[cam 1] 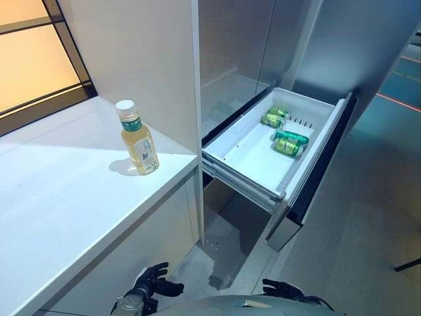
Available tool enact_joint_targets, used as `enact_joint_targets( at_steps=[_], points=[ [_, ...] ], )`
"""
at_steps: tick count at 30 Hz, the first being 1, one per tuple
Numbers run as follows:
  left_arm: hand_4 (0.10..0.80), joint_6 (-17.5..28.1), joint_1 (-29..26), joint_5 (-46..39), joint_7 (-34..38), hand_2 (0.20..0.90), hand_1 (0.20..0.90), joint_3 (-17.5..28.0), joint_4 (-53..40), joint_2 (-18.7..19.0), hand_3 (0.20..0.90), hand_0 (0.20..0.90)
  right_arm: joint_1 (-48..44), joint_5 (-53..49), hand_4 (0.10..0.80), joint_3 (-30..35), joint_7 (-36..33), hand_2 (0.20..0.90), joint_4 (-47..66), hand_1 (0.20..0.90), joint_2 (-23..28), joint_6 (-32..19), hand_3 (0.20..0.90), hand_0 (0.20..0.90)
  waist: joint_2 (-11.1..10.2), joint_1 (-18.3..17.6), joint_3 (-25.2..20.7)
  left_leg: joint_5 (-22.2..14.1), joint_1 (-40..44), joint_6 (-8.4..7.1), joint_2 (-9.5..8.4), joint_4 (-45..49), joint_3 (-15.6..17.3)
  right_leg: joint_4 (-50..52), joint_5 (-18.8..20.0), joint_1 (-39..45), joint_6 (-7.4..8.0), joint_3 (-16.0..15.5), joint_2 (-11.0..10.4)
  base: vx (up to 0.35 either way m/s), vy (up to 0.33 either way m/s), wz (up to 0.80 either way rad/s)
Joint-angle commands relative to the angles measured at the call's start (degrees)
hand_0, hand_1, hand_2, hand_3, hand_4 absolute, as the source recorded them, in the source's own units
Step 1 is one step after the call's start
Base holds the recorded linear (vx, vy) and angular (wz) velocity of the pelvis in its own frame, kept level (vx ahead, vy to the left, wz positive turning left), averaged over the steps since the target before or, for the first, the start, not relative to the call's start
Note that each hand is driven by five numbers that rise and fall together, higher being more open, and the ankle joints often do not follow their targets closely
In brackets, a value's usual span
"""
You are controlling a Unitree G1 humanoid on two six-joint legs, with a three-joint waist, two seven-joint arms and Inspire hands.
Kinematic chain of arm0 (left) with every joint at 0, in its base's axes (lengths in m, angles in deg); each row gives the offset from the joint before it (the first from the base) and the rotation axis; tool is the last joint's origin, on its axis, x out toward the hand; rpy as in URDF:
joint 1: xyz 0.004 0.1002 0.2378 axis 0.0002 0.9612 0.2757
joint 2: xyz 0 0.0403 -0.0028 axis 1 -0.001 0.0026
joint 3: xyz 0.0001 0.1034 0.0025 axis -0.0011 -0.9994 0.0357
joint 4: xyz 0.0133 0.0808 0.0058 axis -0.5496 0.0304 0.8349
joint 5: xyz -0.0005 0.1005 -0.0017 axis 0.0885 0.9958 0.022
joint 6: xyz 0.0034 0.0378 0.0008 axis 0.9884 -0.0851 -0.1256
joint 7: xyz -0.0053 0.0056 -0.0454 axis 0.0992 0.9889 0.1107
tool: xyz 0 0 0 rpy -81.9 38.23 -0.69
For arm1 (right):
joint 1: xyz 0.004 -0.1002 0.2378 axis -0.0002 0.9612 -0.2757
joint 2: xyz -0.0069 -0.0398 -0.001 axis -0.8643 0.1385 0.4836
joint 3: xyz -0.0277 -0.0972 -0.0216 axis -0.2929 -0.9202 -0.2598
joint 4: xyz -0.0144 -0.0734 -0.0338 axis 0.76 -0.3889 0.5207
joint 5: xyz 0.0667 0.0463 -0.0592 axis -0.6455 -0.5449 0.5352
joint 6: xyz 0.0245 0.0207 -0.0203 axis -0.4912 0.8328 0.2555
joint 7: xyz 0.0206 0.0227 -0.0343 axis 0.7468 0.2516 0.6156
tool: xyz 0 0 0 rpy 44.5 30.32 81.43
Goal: Put drinks into fridge and close the fridge
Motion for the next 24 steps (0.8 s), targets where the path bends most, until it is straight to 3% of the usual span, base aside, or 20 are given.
enact_joint_targets(
  at_steps=[1,24],
  points=[
    [0.8,3.95,-2.97,-0.89,-0.02,0.9,0.9,0.74,0.11,-1.59,0.9,0.9,-2.06,0.67,0.8,-1.54,0.41,0.9,-1.12,0.9,-0.78,-0.34,0.9,0.9,0.09,0.11,1.13,-3.55,-1.21,4.72,-5.01,0.9,-1.37,2.64,-1.06,-0.91,-1.21,-1.61,2.97,0.0,0.0,0.0],
    [0.8,8.23,-3.04,-3.89,-5.18,0.9,0.9,-0.15,-3.28,-1.89,0.9,0.9,-2.29,0.78,0.8,-1.7,1.18,0.9,-0.61,0.9,-0.79,-0.08,0.9,0.9,-0.04,0.34,1.18,-3.5,-1.22,4.7,-5.0,0.66,-1.35,2.69,-0.93,-1.02,-1.04,-1.47,3.02,0.0,0.0,0.0]
  ],
)
